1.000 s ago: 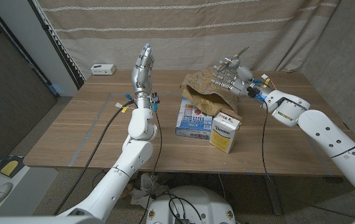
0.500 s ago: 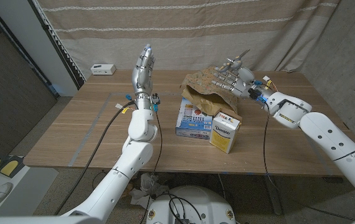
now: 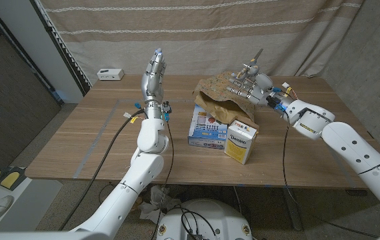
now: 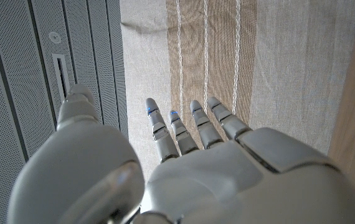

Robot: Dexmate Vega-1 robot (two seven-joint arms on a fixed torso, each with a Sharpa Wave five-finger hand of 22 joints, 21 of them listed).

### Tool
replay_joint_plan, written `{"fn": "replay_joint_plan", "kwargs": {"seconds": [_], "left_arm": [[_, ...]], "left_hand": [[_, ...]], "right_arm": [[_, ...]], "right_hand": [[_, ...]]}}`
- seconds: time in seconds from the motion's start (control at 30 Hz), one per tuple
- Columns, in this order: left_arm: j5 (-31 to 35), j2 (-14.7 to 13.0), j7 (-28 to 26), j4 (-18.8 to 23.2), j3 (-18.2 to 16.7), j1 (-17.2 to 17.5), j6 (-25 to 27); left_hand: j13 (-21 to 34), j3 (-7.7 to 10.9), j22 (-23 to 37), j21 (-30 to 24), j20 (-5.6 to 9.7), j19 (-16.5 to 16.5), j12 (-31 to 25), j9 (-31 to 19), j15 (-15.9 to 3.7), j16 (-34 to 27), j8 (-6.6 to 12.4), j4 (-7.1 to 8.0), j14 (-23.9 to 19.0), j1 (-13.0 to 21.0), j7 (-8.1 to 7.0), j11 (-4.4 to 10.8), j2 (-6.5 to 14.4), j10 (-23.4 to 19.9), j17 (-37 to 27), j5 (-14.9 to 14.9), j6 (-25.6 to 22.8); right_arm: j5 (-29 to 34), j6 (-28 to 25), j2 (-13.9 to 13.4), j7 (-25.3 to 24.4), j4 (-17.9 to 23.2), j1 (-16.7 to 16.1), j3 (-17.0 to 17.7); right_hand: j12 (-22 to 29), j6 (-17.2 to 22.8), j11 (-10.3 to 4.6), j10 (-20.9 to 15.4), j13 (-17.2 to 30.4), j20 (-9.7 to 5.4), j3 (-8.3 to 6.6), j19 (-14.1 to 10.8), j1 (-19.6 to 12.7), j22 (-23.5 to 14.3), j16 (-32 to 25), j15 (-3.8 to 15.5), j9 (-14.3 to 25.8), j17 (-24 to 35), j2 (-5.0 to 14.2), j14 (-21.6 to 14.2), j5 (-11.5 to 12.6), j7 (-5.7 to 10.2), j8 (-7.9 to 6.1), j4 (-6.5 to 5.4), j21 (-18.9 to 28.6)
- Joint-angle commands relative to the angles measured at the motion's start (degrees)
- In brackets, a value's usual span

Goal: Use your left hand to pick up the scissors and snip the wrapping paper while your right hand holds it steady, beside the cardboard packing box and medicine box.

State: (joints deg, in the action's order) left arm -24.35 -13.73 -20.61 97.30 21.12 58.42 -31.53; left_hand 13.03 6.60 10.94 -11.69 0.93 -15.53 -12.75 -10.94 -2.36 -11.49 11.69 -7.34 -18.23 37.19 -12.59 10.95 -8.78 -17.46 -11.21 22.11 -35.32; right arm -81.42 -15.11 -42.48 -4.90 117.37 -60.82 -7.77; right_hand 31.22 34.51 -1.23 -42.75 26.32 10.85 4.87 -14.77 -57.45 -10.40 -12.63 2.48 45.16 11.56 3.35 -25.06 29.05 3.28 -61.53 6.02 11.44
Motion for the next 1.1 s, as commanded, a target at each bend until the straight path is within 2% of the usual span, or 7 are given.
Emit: {"fn": "replay_joint_plan", "kwargs": {"seconds": [0.03, 0.2, 0.57, 0.67, 0.73, 0.9, 1.1], "left_arm": [[0.07, 0.06, -0.28, 0.37, -0.08, 0.43, 0.15], [-0.02, 0.13, -0.08, 0.05, -0.03, 0.34, -0.10], [-0.27, 0.39, 0.11, -0.56, 0.04, 0.17, -0.40], [-0.38, 0.41, 0.21, -0.67, 0.06, 0.08, -0.42], [-0.56, 0.38, 0.40, -0.75, 0.10, 0.02, -0.42], [-0.62, 0.54, 0.30, -0.89, 0.11, 0.02, -0.47], [-0.62, 0.71, 0.18, -1.05, 0.06, 0.07, -0.71]], "left_hand": [[0.12, -0.29, 0.10, -0.48, -0.41, -0.08, 0.04, -0.16, -5.46, -0.19, 0.44, -0.32, -0.49, -0.08, -0.04, -0.22, 0.46, -0.54, 0.01, 0.45, -0.55], [0.07, -0.33, 0.11, -0.48, -0.41, -0.07, 0.02, -0.16, -5.48, -0.18, 0.47, -0.31, -0.49, -0.05, -0.04, -0.29, 0.50, -0.65, 0.01, 0.47, -0.72], [-0.08, -0.41, 0.12, -0.49, -0.43, -0.03, 0.01, -0.15, -5.48, -0.18, 0.58, -0.29, -0.51, 0.02, -0.03, -0.21, 0.64, -0.86, 0.01, 0.51, -1.20], [-0.12, -0.43, 0.12, -0.49, -0.44, -0.02, -0.02, -0.15, -5.50, -0.17, 0.61, -0.28, -0.51, 0.04, -0.04, -0.14, 0.68, -1.00, 0.01, 0.52, -1.34], [-0.14, -0.44, 0.12, -0.50, -0.43, -0.02, 0.00, -0.15, -5.50, -0.18, 0.62, -0.27, -0.52, 0.04, -0.04, -0.18, 0.70, -0.97, 0.01, 0.52, -1.39], [-0.19, -0.47, 0.13, -0.51, -0.44, -0.03, -0.03, -0.14, -5.52, -0.18, 0.64, -0.25, -0.54, 0.06, -0.04, -0.16, 0.75, -1.11, 0.01, 0.53, -1.54], [-0.23, -0.50, 0.14, -0.53, -0.42, -0.05, -0.05, -0.13, -5.59, -0.27, 0.65, -0.24, -0.76, 0.07, -0.04, -0.19, 0.80, -1.22, 0.01, 0.53, -1.67]], "right_arm": [[-0.08, 0.07, 0.08, -1.08, 0.11, -0.29, 0.00], [0.99, 0.69, 0.05, -1.34, 0.25, -0.44, -0.12], [1.28, 1.23, 0.21, -1.20, 0.05, -0.66, 0.14], [1.20, 1.24, 0.28, -1.43, 0.13, -0.75, 0.19], [1.11, 1.26, 0.24, -0.88, 0.08, -0.84, 0.24], [0.48, 0.99, 0.24, -0.51, 0.08, -0.89, 0.37], [1.95, 0.91, -0.37, -1.66, 0.48, -0.63, 0.04]], "right_hand": [[4.12, -1.58, -9.82, -9.63, 5.05, 0.10, 0.54, -0.81, -0.91, 0.01, -1.09, 3.44, 16.56, 0.99, 0.36, -2.56, 0.44, 0.45, -3.27, 0.19, 0.11], [10.11, -8.40, -9.09, -5.09, 15.10, 0.23, 2.39, -0.72, 1.62, -0.10, -1.94, 5.93, 22.98, 2.54, 0.24, -4.32, 0.24, 2.36, -6.98, -1.15, 0.01], [30.84, -12.02, -6.81, 1.28, 43.53, -1.45, 4.28, -0.80, 2.82, -0.55, -10.62, 9.73, 19.64, 15.02, 0.83, -9.79, 0.74, 2.10, -8.44, -1.02, 0.60], [36.97, -11.88, -7.52, 3.46, 45.02, -3.31, 4.65, -3.21, 2.65, -1.13, -16.08, 9.82, 18.50, 22.00, 0.74, -9.98, 0.85, 1.56, -8.83, -0.78, 1.49], [48.44, -10.75, -7.92, 5.15, 44.92, -5.47, 5.15, -5.59, 2.36, -2.36, -26.82, 9.85, 16.41, 35.50, 0.72, -6.41, 0.98, 0.89, -9.40, -0.54, 2.56], [56.98, -9.01, -8.94, 4.11, 44.91, -9.49, 5.91, -10.89, 3.74, -4.75, -35.50, 9.69, 14.38, 42.87, 0.70, -7.26, 0.88, 0.19, -9.75, -1.21, 5.97], [59.50, -5.39, -9.13, 0.18, 44.93, -9.25, 6.43, -13.99, 4.99, -6.92, -39.39, 9.67, 10.25, 43.39, 0.60, -10.04, 0.55, -0.89, -9.08, -1.67, 8.84]]}}
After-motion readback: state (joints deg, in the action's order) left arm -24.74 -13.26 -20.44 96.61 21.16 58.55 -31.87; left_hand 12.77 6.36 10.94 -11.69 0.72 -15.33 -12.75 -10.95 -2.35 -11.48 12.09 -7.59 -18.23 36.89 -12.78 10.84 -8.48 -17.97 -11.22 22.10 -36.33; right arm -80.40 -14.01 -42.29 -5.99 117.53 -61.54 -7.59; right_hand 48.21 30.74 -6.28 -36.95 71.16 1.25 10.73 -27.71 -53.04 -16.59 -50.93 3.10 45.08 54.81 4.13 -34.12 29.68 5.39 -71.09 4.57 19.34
